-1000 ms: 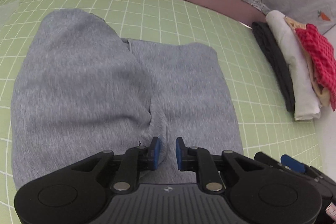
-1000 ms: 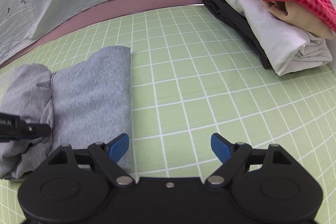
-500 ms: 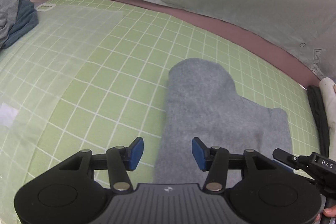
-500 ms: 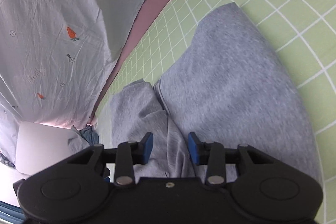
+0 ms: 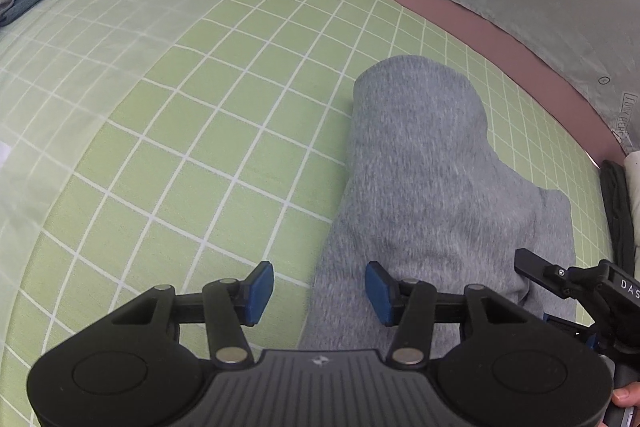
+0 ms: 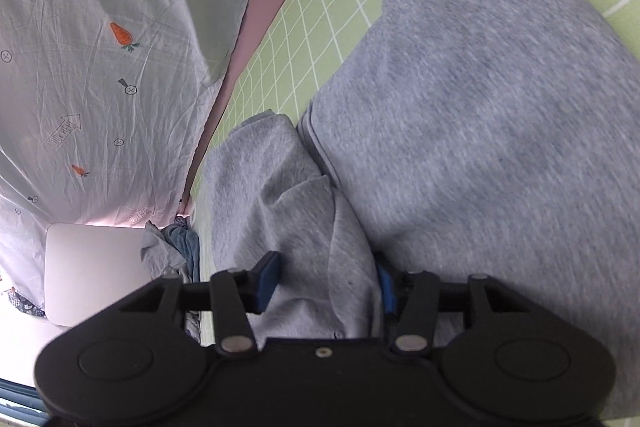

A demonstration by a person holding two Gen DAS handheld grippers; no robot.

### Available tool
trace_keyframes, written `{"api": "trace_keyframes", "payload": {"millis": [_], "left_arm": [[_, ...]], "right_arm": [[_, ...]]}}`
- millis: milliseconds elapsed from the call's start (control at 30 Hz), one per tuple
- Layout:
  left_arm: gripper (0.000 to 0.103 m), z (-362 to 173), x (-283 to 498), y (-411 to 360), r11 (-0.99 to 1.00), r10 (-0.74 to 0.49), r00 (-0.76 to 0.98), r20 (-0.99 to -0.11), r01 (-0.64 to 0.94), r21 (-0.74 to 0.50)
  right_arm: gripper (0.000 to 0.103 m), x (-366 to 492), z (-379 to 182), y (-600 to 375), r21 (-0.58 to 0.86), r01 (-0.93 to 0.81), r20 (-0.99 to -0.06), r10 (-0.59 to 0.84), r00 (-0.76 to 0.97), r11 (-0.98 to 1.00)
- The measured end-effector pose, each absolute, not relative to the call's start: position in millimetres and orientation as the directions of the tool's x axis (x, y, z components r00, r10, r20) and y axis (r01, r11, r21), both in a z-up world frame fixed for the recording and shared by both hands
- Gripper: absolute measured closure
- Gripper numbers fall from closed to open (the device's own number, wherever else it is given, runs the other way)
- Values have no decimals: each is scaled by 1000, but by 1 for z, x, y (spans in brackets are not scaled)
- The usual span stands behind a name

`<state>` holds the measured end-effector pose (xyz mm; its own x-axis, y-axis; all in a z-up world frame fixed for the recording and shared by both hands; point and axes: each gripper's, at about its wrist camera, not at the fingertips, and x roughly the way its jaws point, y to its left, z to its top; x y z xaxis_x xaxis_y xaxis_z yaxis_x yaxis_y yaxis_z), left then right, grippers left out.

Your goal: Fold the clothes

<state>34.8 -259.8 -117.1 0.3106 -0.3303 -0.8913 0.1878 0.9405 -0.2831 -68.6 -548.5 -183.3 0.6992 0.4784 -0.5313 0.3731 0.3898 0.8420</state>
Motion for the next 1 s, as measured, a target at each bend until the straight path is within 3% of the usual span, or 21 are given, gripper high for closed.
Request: {"api": "trace_keyframes", "payload": {"millis": [33,100,200,400,500,567,667,733,767,800,833,1000], "left_arm": [[51,-117,35,-260,941,-329,311,-892,186,-282],[51,-116,35,-261,943,-323,314,-893,181,-277],[51,-110,34,-263,942,-327,324,-888,180,-282],[51,-91,32,-286,915,-392,338,-856,242,-323],[51,-89,28,-305,898,-417,322,-850,293,-329],[51,-93,26,-316,891,-420,298,-857,318,-325],[49,-100,22,-326,882,-427,262,-865,334,-333],[49,-100,21,-331,883,-415,262,-871,347,-316],[48,-99,21,-332,883,-411,265,-872,352,-309],[48,-98,21,-332,882,-413,267,-871,355,-309],[47,-96,23,-331,880,-419,268,-868,356,-315],[25,-93,33,-327,866,-452,243,-858,351,-356]], "right_arm": [[87,-66,-181,-547,843,357,-527,485,698,402],[92,-64,-171,-545,836,317,-524,478,705,447],[94,-64,-146,-544,821,232,-501,463,731,521],[95,-101,-89,-581,839,110,-359,391,847,532],[95,-131,-85,-611,814,196,-403,288,869,547],[94,-147,-106,-628,770,342,-511,201,836,539],[89,-166,-134,-647,675,524,-657,100,747,519],[87,-170,-137,-647,664,530,-665,92,741,528],[77,-173,-139,-647,658,533,-669,88,738,532],[57,-174,-140,-647,651,535,-672,81,736,538],[49,-173,-137,-647,638,535,-672,63,738,554],[43,-155,-138,-652,609,514,-690,84,719,605]]}}
